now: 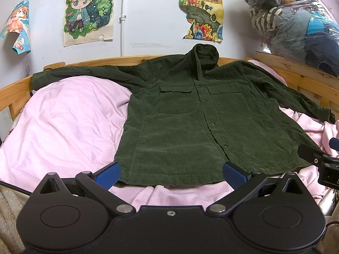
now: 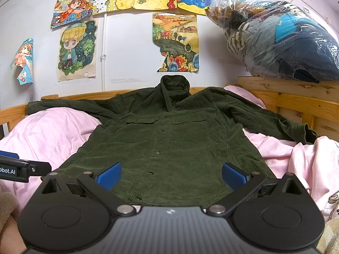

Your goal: Fold large clothes

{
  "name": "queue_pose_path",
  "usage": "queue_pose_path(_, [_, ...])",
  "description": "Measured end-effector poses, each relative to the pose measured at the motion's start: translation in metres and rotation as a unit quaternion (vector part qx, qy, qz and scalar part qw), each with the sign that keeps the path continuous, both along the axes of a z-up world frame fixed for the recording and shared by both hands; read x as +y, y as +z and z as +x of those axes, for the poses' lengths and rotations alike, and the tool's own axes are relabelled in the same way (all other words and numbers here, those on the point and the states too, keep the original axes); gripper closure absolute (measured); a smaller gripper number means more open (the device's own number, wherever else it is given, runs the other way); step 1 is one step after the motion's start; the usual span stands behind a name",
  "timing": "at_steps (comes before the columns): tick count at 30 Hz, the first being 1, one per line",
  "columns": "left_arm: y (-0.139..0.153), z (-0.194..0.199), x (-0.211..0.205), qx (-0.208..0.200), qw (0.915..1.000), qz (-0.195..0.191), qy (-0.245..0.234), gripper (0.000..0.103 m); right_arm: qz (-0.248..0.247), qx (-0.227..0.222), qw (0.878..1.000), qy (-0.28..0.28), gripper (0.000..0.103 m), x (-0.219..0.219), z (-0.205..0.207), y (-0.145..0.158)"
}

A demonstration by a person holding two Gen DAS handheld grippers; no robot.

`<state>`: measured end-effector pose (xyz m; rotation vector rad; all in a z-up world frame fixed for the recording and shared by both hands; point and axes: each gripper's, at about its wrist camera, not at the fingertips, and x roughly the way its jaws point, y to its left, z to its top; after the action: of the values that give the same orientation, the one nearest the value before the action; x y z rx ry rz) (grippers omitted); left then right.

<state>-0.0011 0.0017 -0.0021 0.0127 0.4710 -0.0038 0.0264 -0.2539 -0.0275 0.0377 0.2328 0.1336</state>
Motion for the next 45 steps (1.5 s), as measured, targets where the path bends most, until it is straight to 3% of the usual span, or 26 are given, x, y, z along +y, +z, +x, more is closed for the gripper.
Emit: queue_pose_path(45, [0.0004,0.0005,0.0009,0.001,1.0,-0.002,0.0,0.001,0.004,0.005,1.0,0.0,0.0,-0.002,-0.0012,0.0082])
